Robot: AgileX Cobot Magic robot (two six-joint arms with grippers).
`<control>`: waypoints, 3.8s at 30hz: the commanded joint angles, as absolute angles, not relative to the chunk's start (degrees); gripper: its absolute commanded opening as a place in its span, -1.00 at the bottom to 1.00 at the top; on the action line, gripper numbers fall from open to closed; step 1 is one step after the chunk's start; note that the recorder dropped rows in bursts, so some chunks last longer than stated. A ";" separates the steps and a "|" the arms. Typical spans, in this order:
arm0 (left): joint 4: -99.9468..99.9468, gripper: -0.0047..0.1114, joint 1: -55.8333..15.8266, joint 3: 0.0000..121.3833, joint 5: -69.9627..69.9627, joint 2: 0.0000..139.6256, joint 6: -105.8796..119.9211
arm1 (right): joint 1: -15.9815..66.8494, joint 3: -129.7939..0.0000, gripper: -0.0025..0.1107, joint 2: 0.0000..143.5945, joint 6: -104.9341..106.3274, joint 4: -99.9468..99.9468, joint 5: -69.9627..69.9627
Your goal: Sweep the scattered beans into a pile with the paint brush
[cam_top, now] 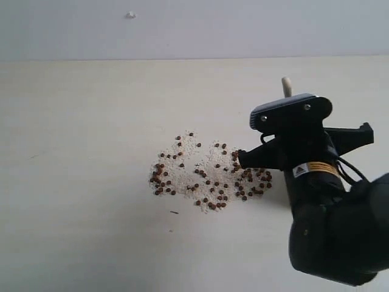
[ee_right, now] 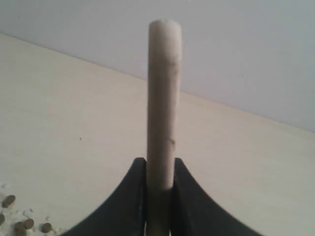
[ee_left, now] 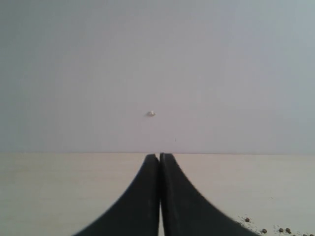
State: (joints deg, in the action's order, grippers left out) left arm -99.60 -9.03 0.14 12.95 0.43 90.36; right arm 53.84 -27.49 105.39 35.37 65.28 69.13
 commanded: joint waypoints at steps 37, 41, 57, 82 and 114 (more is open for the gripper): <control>-99.95 -0.92 -10.09 0.00 13.33 0.74 90.60 | 44.28 -42.12 -0.96 110.28 47.33 51.83 56.53; -99.95 -0.92 -10.09 0.00 13.33 0.74 90.60 | 42.17 -42.25 -0.96 112.51 39.02 41.52 52.38; -99.95 -0.92 -10.09 0.00 13.33 0.74 90.60 | 41.97 -48.43 -0.96 109.68 26.75 28.63 39.40; -99.95 -0.92 -10.09 0.00 13.33 0.74 90.60 | 55.15 -35.18 -0.96 96.71 56.83 83.86 54.30; -99.95 -0.92 -10.76 0.00 13.33 0.74 90.59 | 59.94 -55.92 -0.96 114.80 34.89 74.05 59.88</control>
State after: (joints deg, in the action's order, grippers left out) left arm -99.60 -10.32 0.14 12.95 0.43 90.50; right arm 59.51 -55.05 115.45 32.71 73.69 59.78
